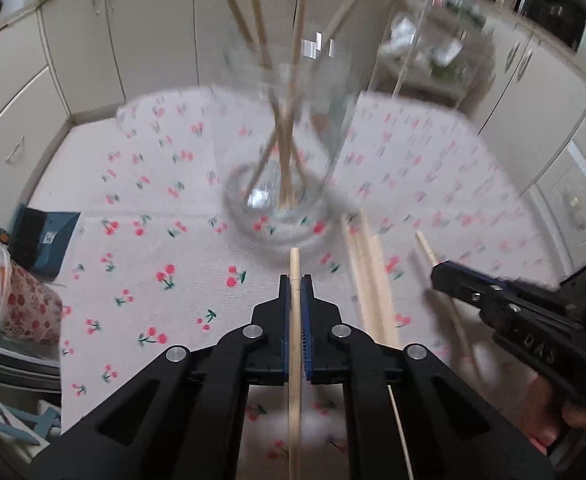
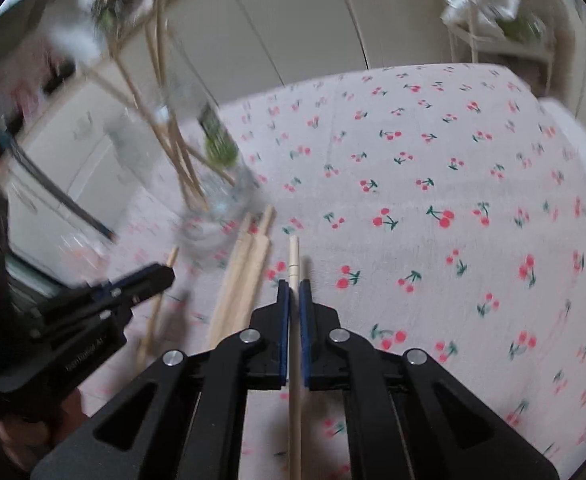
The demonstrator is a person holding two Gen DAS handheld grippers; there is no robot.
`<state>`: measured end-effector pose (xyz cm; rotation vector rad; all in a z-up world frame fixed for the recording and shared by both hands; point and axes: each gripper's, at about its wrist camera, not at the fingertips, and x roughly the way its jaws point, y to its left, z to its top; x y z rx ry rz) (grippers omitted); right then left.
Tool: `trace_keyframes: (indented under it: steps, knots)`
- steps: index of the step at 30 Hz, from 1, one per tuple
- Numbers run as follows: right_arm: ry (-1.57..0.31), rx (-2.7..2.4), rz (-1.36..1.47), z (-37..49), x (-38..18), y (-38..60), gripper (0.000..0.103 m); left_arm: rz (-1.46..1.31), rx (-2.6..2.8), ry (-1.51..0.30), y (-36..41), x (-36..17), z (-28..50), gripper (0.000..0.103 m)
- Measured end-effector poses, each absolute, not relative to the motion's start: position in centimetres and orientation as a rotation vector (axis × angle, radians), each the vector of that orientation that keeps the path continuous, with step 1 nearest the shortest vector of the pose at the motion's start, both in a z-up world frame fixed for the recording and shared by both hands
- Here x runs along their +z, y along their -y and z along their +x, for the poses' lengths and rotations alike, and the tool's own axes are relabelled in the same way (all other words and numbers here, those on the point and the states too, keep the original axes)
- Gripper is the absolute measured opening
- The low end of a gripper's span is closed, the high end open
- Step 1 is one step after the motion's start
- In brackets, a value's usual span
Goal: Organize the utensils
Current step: 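Grasp a wooden stick with the left tool while the right tool grasps another stick, then lift both held sticks up and carry them over the glass jar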
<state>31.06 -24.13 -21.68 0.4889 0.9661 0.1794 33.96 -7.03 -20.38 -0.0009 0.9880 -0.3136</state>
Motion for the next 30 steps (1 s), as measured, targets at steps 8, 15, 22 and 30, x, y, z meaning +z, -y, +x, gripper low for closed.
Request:
trace_keyframes:
  steps: [8,15,22,30]
  knots:
    - [-0.554,0.193,0.566,28.3,-12.4,24.5,0.006,-0.185,-0.349,-0.617,3.9,-10.4,31.3,0.005]
    - [-0.319,0.158,0.57,30.1,-7.1,23.7,0.006,-0.319,-0.32,-0.416,1.9,-5.2,32.9,0.005]
    - [-0.202,0.139,0.555,32.4,-4.5,22.7,0.006,-0.37,-0.287,-0.306,1.7,-2.9,35.6,0.005]
    - [-0.131,0.123,0.577,36.1,-4.6,22.3,0.006,-0.431,-0.253,-0.234,1.1,-2.3,39.1,0.005]
